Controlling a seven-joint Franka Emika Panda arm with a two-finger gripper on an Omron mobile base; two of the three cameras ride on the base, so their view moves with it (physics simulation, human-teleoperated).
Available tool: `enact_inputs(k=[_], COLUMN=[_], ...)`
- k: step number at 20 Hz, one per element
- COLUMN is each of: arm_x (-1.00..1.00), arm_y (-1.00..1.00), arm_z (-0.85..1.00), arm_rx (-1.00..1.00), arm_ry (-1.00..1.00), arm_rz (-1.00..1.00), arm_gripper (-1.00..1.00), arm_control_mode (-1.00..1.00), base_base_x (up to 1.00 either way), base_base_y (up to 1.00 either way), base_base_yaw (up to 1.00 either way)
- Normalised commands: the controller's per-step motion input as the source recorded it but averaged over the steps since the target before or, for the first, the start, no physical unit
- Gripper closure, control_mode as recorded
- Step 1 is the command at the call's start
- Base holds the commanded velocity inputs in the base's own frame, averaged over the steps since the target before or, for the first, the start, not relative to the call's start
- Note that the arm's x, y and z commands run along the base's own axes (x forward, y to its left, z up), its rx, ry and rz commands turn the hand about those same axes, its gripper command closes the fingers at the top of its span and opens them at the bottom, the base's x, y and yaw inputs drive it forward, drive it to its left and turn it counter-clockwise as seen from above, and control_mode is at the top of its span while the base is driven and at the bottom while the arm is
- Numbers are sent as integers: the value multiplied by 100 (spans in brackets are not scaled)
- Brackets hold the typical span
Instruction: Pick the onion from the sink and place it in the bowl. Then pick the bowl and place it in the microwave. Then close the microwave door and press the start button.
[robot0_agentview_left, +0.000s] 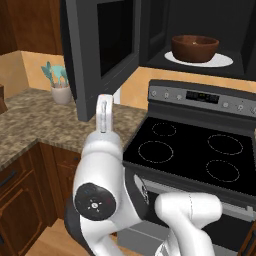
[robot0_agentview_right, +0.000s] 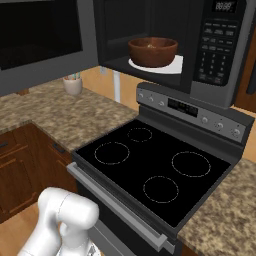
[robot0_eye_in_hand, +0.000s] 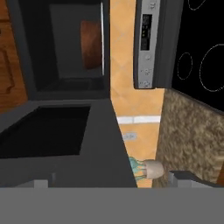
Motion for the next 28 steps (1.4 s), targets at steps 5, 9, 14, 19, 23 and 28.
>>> enact_inputs(k=[5, 9, 14, 19, 23, 28], arm_x=[29, 31, 67, 71, 50, 4], arm_y=[90, 88, 48, 6, -10, -42], arm_z=[-32, -25, -30, -12, -1, 2], arm_rx=[2, 2, 14, 18, 18, 19], arm_ry=[-1, 0, 0, -2, -13, -26], arm_rz=[0, 0, 0, 0, -1, -5], arm_gripper=[-100, -100, -100, -100, -100, -100], arm_control_mode=[-100, -100, -100, -100, -100, -100], base_base_x=[0, 0, 0, 0, 0, 0], base_base_y=[0, 0, 0, 0, 0, 0], base_base_yaw=[0, 0, 0, 0, 0, 0])
